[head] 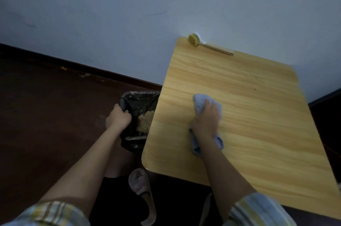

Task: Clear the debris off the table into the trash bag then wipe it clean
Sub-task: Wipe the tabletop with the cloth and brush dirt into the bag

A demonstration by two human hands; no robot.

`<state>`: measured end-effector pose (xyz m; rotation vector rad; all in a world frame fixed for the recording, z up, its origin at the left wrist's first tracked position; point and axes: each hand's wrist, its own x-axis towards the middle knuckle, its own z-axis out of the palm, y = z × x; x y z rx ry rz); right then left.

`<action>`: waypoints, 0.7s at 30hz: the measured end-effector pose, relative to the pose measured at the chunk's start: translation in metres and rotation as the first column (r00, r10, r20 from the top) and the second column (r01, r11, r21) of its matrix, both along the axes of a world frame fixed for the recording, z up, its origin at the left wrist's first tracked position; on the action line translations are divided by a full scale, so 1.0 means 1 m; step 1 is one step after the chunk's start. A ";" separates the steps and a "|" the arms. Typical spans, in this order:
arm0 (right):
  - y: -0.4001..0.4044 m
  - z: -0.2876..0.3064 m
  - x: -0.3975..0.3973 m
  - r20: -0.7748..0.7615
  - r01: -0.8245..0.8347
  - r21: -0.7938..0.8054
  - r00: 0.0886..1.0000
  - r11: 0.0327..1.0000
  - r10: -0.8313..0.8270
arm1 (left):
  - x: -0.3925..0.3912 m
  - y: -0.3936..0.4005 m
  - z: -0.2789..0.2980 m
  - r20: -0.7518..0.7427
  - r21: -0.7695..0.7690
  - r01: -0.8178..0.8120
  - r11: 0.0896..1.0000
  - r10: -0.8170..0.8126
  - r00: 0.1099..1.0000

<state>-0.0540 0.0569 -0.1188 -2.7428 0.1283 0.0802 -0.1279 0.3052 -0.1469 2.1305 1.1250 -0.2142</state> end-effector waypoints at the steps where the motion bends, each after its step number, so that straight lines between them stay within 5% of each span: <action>1: 0.020 -0.002 0.001 -0.006 -0.021 0.028 1.000 0.999 0.021 | 0.002 0.004 0.000 -0.008 0.004 0.002 1.000 -0.002 1.000; 6: 0.114 -0.004 -0.014 0.035 -0.283 0.137 0.959 0.949 0.281 | 0.009 0.021 0.005 0.002 0.026 -0.020 0.999 0.020 1.000; 12: 0.154 0.003 -0.010 0.038 -0.486 0.058 0.874 0.872 0.485 | 0.014 0.032 0.019 -0.007 0.070 -0.070 0.995 0.071 0.997; 16: 0.131 0.027 0.011 0.132 -0.474 0.113 0.878 0.873 0.460 | 0.022 0.038 0.030 0.011 0.096 -0.071 0.993 0.070 0.997; 21: 0.054 0.040 0.060 0.155 -0.230 0.125 0.965 0.965 0.210 | 0.040 0.033 0.035 0.050 0.086 -0.103 0.991 0.099 0.994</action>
